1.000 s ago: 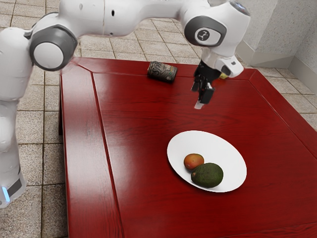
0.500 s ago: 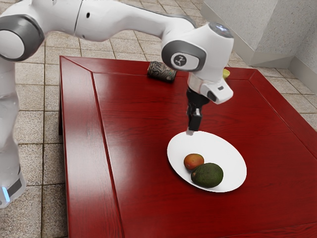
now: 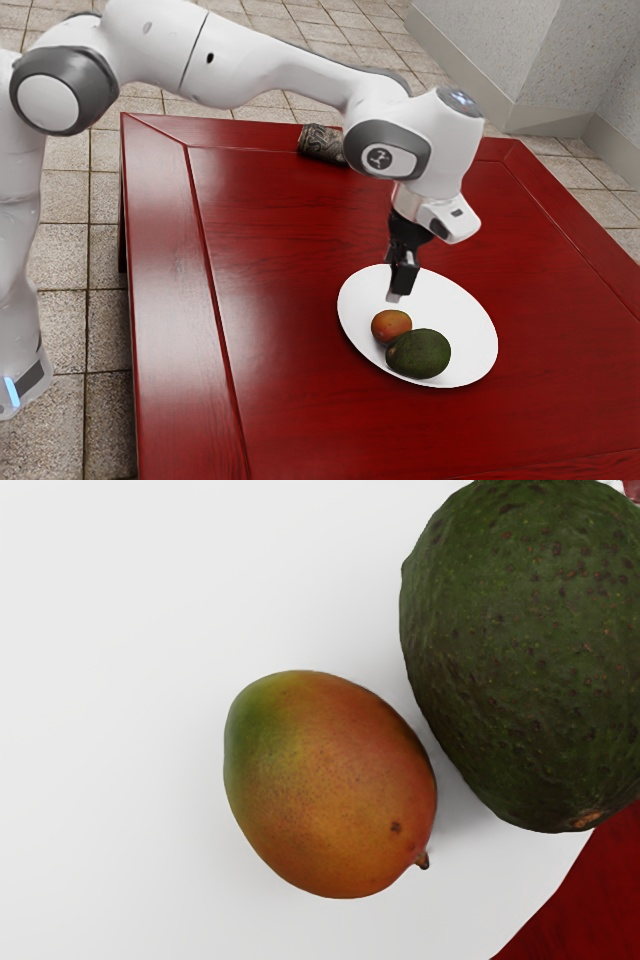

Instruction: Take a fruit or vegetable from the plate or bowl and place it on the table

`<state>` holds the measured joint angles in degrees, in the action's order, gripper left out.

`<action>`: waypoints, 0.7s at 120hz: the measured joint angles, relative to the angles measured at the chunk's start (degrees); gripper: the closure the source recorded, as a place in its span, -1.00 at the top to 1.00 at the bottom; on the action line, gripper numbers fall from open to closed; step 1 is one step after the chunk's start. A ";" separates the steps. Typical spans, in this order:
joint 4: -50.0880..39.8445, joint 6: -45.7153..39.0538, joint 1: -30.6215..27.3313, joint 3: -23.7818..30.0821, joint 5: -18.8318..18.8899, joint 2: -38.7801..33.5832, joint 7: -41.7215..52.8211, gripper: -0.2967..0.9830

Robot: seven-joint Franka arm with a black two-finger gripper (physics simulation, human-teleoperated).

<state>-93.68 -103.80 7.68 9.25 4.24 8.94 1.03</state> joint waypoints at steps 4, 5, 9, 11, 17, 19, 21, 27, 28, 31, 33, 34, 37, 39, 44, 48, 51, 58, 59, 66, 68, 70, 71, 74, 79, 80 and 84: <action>0.00 -0.32 0.26 -0.01 0.00 0.23 -0.01 0.54; 0.01 -0.41 0.31 -0.01 -0.01 0.33 -0.02 0.54; 0.03 -0.76 0.51 -0.01 -0.01 0.74 -0.03 0.54; 0.05 -0.91 0.58 -0.01 -0.01 0.98 -0.04 0.54; 0.54 -1.30 0.66 -0.02 -0.03 1.91 -0.05 0.54; 0.72 -1.42 0.67 -0.02 -0.04 2.13 -0.06 0.54; 0.82 -1.52 0.68 -0.04 -0.05 2.33 -0.06 0.54; 1.03 -1.78 0.66 -0.08 -0.06 2.85 -0.07 0.54; 1.04 -1.82 0.66 -0.09 -0.07 2.94 -0.08 0.54; 1.10 -1.92 0.70 -0.22 -0.07 3.22 -0.08 0.54; 1.13 -1.98 0.69 -0.29 -0.08 3.40 -0.08 0.54; 1.14 -2.01 0.68 -0.31 -0.08 3.48 -0.08 0.54; 1.18 -2.09 0.66 -0.39 -0.08 3.70 -0.09 0.54; 1.21 -2.14 0.66 -0.43 -0.09 3.84 -0.09 0.54; 1.34 -2.25 0.64 -0.47 -0.09 4.14 -0.09 0.54; 1.54 -2.32 0.66 -0.50 -0.10 4.45 -0.09 0.54; 1.73 -2.37 0.66 -0.52 -0.10 4.76 -0.09 0.54; 2.02 -2.45 0.66 -0.54 -0.10 5.43 -0.09 0.54; 2.04 -2.46 0.66 -0.54 -0.10 5.50 -0.09 0.54; 2.12 -2.53 0.60 -0.57 -0.10 5.84 -0.08 0.54; 2.15 -2.54 0.62 -0.69 -0.10 5.97 -0.08 0.54; 2.24 -2.56 0.61 -0.82 -0.10 6.13 -0.08 0.54; 2.28 -2.56 0.60 -0.87 -0.10 6.21 -0.08 0.54; 2.37 -2.58 0.57 -0.98 -0.10 6.41 -0.07 0.54; 2.52 -2.61 0.53 -1.12 -0.10 6.91 -0.07 0.54; 2.57 -2.61 0.52 -1.14 -0.10 7.02 -0.07 0.54; 3.06 -2.63 0.50 -1.21 -0.10 7.74 -0.06 0.54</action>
<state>-90.62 -106.43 8.17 8.04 4.13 16.67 0.96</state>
